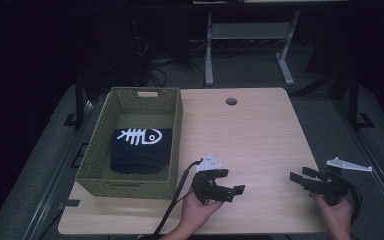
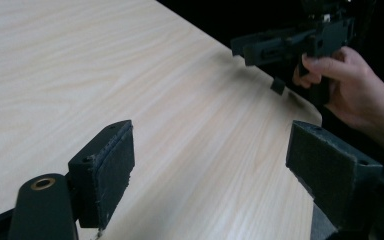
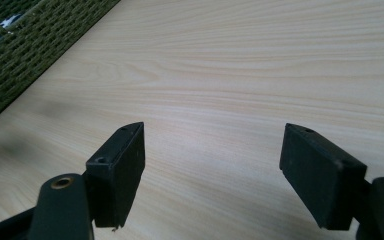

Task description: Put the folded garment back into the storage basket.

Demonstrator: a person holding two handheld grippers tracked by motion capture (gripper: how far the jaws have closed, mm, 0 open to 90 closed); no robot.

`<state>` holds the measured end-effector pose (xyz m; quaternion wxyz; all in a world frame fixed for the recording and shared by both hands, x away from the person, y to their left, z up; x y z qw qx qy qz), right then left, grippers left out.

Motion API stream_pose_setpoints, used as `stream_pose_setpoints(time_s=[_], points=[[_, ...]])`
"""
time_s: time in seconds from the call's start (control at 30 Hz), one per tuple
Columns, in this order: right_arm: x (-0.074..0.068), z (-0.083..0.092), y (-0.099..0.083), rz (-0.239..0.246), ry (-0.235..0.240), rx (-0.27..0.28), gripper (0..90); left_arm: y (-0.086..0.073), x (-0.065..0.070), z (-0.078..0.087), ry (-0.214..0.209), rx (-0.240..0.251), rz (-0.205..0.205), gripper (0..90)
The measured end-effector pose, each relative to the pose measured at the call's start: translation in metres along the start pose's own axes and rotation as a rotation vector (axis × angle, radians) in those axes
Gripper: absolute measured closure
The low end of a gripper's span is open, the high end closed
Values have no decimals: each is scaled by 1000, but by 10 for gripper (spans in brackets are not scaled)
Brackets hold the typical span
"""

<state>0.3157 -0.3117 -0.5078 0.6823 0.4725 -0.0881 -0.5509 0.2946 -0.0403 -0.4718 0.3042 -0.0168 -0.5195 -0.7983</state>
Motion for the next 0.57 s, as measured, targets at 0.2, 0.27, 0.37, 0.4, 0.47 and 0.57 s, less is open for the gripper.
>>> stream_pose_setpoints(time_s=[0.2,0.27,0.37,0.4,0.47,0.57], points=[[-5,6,-7,11,-13,16,256,-12,2,8,-2,-1,-2,194],[-7,7,-11,19,-23,11,252,-16,3,10,-7,1,-5,194],[-11,9,-13,26,-25,25,245,-21,5,14,-13,9,-7,194],[-18,11,-15,44,-29,40,245,-24,8,17,-19,17,-9,194],[-20,12,-16,49,-31,44,245,-24,10,18,-27,20,-11,195],[-29,14,-20,53,-28,77,238,-22,14,20,-32,28,-31,195]])
Point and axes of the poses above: each handheld gripper's, and its own axes: z roughly backward along the jaws, y roughly out of its top, x roughly to its right, the point moved 8 cm from there along -z, roughly forward along the jaws, and after that the axes turned 1 degree about -z, right-handed, at the moved point
